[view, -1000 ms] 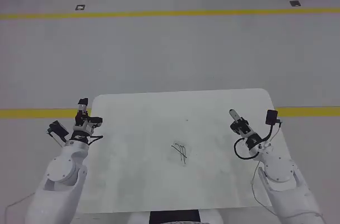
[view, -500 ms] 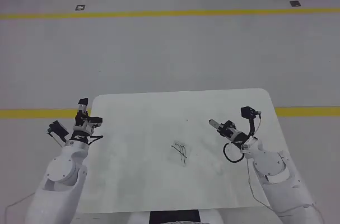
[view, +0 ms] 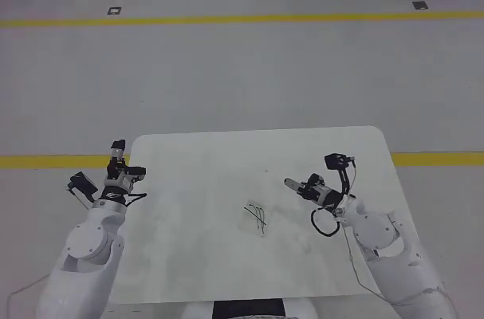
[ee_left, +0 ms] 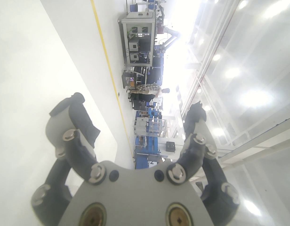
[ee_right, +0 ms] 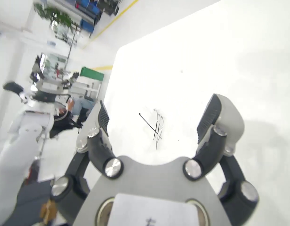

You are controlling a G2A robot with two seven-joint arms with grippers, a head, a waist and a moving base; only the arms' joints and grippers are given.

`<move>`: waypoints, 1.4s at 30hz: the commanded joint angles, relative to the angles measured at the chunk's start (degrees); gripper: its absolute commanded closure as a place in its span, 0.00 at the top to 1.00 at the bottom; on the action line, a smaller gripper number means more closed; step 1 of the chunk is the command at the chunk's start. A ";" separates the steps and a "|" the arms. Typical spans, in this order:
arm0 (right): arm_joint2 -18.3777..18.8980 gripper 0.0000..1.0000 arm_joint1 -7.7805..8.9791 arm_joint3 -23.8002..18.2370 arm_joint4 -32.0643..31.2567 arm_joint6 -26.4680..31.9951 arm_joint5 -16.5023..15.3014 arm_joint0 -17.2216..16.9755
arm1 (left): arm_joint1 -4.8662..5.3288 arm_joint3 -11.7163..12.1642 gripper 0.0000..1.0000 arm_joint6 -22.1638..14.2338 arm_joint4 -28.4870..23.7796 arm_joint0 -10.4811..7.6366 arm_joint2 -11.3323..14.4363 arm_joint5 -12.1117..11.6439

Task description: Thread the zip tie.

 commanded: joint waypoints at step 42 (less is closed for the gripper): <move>-23.96 1.00 -2.99 3.97 -12.18 26.14 0.73 19.03 | 0.00 0.00 1.00 0.00 0.00 0.00 0.00 0.00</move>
